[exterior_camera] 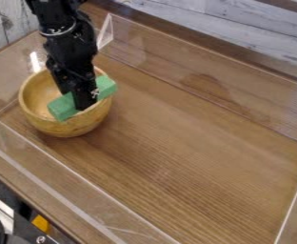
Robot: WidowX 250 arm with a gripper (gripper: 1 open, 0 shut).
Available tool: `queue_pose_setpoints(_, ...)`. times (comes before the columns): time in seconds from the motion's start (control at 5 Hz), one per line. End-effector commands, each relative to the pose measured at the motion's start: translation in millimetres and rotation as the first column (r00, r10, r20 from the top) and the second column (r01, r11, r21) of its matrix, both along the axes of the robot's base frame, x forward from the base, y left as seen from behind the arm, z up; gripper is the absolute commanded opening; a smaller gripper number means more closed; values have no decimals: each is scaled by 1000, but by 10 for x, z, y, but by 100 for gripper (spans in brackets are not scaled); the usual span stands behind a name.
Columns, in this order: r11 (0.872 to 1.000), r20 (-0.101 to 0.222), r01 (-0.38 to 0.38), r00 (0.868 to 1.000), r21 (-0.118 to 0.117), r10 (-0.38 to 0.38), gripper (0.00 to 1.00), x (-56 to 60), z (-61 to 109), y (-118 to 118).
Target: Put the green block in the brown bowl
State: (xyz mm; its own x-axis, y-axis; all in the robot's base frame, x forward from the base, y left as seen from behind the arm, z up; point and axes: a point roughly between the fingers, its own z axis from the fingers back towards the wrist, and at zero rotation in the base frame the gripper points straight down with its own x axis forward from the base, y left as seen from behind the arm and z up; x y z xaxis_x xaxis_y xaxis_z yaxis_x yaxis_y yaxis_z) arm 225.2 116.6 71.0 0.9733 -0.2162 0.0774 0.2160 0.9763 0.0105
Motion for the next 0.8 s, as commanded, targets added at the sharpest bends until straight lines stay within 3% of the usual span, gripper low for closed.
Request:
queue_pose_setpoints(0.0,1000,-7,3,1000,14,-2,0,-11,-107,92)
queue_pose_setpoints(0.4,1000,-28,-2,1000,24,3,0,-79,-345,248)
queue_pose_setpoints(0.6,999,-35,-40,999,29,41,0,-175,-330,235)
